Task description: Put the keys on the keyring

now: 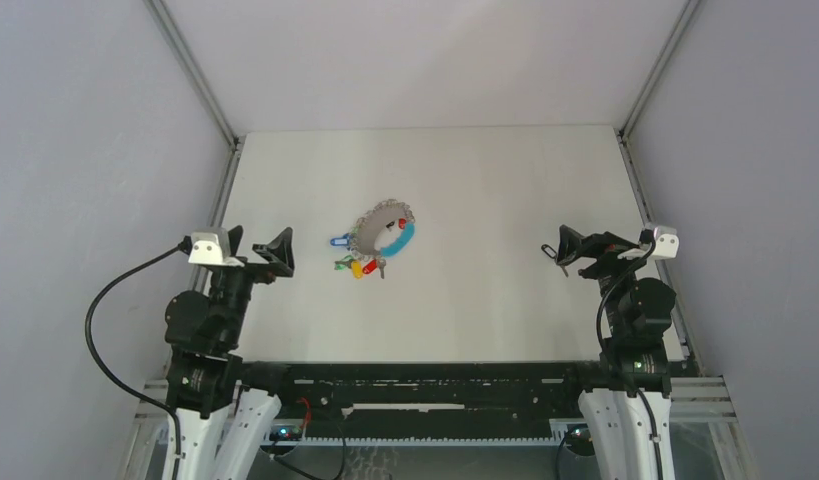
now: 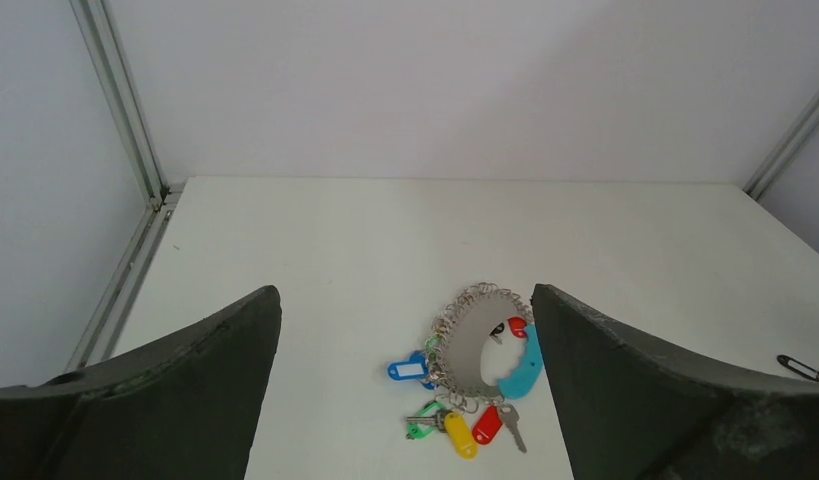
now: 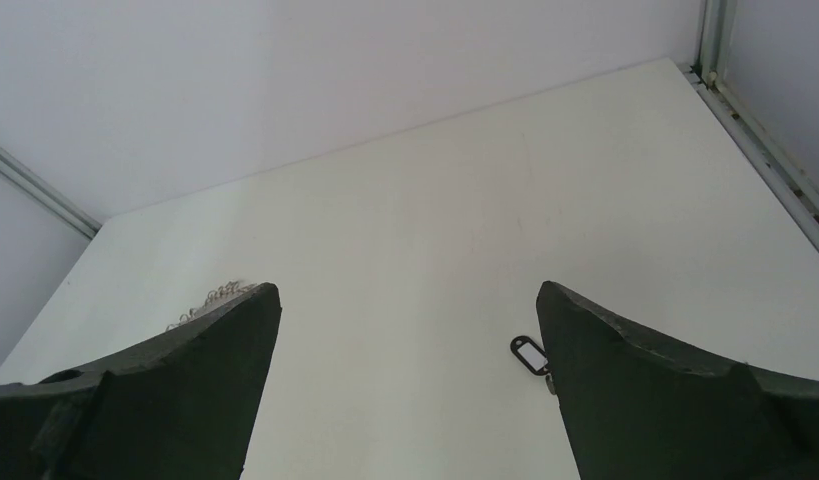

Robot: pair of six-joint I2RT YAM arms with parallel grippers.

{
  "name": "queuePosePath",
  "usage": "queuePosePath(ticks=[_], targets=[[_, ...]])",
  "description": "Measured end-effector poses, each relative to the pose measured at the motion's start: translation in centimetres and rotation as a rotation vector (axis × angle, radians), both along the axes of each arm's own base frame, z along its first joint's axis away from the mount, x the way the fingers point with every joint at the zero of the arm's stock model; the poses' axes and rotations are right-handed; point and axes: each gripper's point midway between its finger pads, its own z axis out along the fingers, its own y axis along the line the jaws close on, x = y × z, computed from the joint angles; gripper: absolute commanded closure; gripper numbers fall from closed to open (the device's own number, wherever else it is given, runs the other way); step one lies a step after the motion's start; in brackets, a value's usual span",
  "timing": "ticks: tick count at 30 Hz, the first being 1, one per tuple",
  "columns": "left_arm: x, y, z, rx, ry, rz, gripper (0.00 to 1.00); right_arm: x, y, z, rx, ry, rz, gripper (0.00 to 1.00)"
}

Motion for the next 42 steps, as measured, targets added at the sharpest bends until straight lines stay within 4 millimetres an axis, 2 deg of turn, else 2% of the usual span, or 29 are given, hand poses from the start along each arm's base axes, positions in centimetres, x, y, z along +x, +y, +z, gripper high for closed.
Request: queuePosePath(ticks=[8,17,20,23,28,31,35,39,42], targets=[[0.7,0.9,-1.1,-0.070,0.041,0.066,0.00,0.0,0.7,-0.1,-0.005,0.005,0.043,0.00],[3.0,-0.3,-3.8,-0.146,0.179,0.039,0.00,-0.1,1.5,0.0,-0.009,-0.002,0.096,0.00],[4.2,-1.9,-5.3,-0.177,0.254,-0.023,0.00,-0.2,1.8,0.1,-0.009,-0.003,0.112,0.00],[5.7,-3.6,-7.2,-0.217,0.348,-0.083,0.04,-0.2,2.1,0.2,-0.010,-0.008,0.129,0.00],[8.9,-6.8,-11.5,-0.232,0.543,-0.122,0.07,-0.3,2.4,0.3,-0.011,-0.017,0.150,0.00],[11.1,-9.6,-14.9,-0.193,0.670,-0.131,0.08,-0.4,2.7,0.2,-0.011,-0.019,0.164,0.00],[13.4,-12.3,-18.7,-0.104,0.780,-0.110,0.10,-0.6,3.2,0.2,-0.011,-0.024,0.180,0.00],[16.0,-14.9,-20.7,-0.021,0.829,-0.109,0.13,-0.8,3.4,0.3,-0.012,-0.031,0.188,0.00],[17.8,-17.6,-21.8,0.047,0.845,-0.141,0.17,-0.8,3.4,0.3,-0.012,-0.031,0.187,0.00]])
